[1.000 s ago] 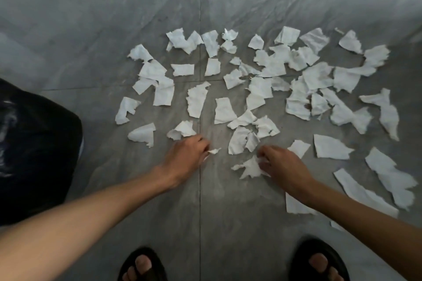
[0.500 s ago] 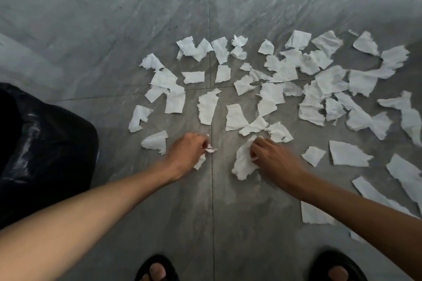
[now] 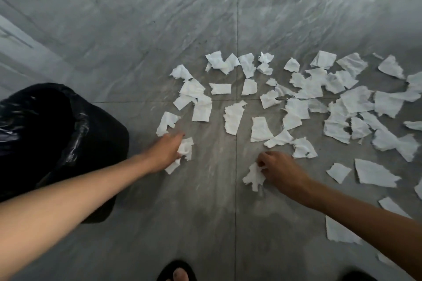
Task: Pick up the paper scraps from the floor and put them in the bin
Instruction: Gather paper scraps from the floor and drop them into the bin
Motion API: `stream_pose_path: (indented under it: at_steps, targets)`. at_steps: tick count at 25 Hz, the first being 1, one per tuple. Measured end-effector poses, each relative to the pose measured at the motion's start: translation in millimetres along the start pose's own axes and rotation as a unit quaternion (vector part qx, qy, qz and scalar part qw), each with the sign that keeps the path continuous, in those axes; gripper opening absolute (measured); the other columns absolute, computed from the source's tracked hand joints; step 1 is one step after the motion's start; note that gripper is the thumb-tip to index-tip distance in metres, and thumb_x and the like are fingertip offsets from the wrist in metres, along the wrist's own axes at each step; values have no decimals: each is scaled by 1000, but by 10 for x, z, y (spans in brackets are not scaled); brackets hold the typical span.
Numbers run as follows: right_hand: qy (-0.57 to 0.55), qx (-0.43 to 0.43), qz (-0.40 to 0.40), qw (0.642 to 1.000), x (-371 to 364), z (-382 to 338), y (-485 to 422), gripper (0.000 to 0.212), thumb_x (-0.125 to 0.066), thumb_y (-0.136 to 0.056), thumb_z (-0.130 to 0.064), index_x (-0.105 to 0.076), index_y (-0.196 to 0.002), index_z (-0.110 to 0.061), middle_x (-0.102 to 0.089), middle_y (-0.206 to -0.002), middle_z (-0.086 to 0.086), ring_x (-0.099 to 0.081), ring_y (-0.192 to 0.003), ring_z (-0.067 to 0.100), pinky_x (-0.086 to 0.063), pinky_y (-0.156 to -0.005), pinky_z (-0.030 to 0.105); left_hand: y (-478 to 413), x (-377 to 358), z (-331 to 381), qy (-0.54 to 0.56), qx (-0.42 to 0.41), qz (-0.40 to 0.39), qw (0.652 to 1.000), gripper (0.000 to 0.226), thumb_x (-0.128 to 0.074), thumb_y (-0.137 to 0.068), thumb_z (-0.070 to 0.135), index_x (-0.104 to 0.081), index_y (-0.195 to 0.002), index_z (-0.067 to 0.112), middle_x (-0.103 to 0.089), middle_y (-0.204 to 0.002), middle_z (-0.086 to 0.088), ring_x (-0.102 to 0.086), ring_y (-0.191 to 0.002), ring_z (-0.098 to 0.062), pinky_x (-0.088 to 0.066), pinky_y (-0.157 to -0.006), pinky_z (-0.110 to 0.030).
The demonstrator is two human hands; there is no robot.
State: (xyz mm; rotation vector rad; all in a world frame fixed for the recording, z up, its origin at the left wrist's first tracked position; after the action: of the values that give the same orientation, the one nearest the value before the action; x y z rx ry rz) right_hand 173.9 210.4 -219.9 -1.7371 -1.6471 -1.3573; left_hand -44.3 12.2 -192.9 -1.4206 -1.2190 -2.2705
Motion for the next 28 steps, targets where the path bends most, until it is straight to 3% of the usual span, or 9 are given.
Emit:
stream_pose_path:
  at_steps: [4,6,9,12,15,18,21,24,28]
  targets:
    - [-81,-4,24,996,269,-229,-13,11,-65,-76,-11,-64,-85,-15,-68,-81,2,-61,-75,23,-44,-63,28,-88,-206,-48,44,38,53,997,31,-66,-82,13,-51,-109,10,-62,-113,-19,-62,-101,-36,-51,-81,-43]
    - [-99,-6,14,995,443,-374,-31,8,-66,-76,-13,-65,-84,-17,-61,-71,-9,-56,-66,10,-36,-57,13,-92,-225,-42,65,57,57,995,19,-62,-84,13,-59,-103,11,-65,-108,-18,-64,-97,-35,-51,-78,-40]
    - [-130,-25,-9,991,740,-631,-120,6,-68,-77,-17,-65,-81,-21,-56,-62,-18,-52,-58,-6,-39,-56,5,-10,52,72,101,63,73,990,12,-62,-83,20,-68,-94,17,-70,-102,-14,-65,-97,-32,-49,-75,-35]
    - [-148,-31,-42,988,1017,-955,-273,6,-70,-78,-22,-64,-79,-22,-58,-62,-14,-52,-57,-5,-40,-53,10,234,851,179,154,44,200,967,13,-69,-79,29,-69,-90,24,-73,-93,-6,-65,-88,-26,-45,-67,-31]
    - [-206,-44,-63,975,1190,-1281,-457,14,-63,-78,-6,-66,-72,-19,-62,-53,-9,-57,-48,-1,-43,-48,13,684,1684,147,256,-33,318,912,13,-75,-73,28,-68,-82,23,-70,-73,0,-60,-64,-10,-42,-57,-25]
    - [-292,-31,-71,953,1331,-1747,-665,39,-44,-79,13,-65,-66,-18,-64,-48,-8,-61,-45,0,-49,-46,14,1227,2161,-181,321,-82,371,867,12,-73,-71,28,-66,-80,25,-69,-69,0,-55,-51,-1,-43,-48,-18]
    - [-397,5,-69,915,1435,-2381,-886,37,-47,-81,10,-68,-64,-14,-70,-55,2,-68,-55,11,-57,-54,25,1603,2193,-755,332,-36,404,851,11,-73,-74,23,-64,-79,23,-69,-66,-4,-60,-45,-8,-45,-45,-18]
    - [-451,69,-80,886,1423,-3060,-1058,13,-61,-70,-1,-71,-63,-7,-68,-69,20,-67,-70,26,-56,-68,35,1733,1846,-1344,258,78,370,889,13,-73,-79,15,-62,-76,22,-67,-66,-4,-63,-48,-11,-48,-50,-23]
    - [-466,115,-82,874,1177,-3828,-1289,10,-60,-74,6,-68,-79,5,-65,-73,12,-64,-65,16,-56,-58,25,1803,1269,-1893,219,190,249,924,10,-68,-83,14,-64,-83,23,-69,-73,0,-66,-58,-8,-50,-57,-19]
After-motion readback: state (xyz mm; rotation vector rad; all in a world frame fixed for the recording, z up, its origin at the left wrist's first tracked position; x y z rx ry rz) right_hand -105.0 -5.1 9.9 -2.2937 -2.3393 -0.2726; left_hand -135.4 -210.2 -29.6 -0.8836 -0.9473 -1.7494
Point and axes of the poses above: each hand's wrist, its own y-axis away from the middle knuckle, its own x-axis out of the back of the hand, z = x × y, the point moved 4 cm from there along -y, towards the middle knuckle
